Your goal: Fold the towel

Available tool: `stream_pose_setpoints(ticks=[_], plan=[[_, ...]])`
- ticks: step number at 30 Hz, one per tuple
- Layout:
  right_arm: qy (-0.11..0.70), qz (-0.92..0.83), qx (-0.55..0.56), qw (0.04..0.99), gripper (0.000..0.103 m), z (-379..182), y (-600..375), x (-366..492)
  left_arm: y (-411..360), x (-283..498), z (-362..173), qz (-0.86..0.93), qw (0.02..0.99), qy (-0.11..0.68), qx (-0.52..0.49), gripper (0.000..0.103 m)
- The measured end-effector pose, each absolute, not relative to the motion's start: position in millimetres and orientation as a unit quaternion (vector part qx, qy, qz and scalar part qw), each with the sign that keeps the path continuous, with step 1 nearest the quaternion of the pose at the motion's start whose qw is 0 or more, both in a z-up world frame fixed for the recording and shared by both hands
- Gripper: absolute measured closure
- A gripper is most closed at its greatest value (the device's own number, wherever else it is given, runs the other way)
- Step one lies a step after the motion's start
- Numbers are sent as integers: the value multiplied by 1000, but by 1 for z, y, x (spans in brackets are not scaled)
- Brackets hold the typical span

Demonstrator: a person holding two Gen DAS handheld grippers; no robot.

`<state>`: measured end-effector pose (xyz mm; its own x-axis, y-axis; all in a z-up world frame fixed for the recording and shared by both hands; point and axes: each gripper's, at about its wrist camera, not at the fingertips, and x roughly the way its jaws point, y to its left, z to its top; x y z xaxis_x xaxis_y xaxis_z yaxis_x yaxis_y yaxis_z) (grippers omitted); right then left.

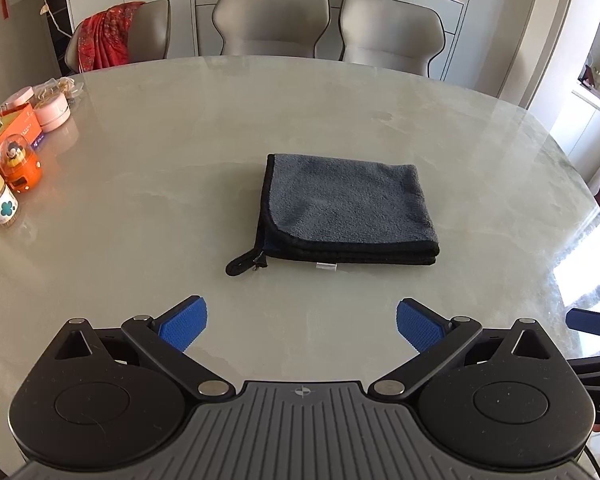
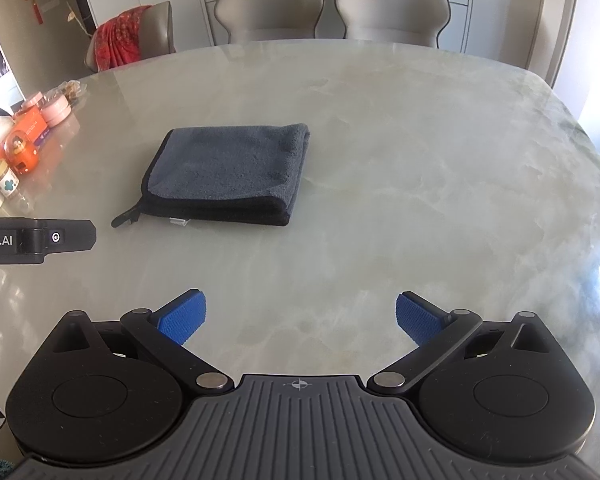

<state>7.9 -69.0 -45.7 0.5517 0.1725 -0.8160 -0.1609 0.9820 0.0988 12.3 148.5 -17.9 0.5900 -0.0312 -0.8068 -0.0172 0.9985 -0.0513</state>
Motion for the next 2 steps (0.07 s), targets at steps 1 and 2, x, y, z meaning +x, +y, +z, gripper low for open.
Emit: stream_pose_setpoints(ticks=[1, 2], plan=[[465, 94, 7, 880, 1, -46, -69, 8, 148, 12, -18, -4, 892, 452, -27, 0], [465, 94, 7, 880, 1, -46, -69, 8, 148, 12, -17, -6, 892, 451, -28, 0]])
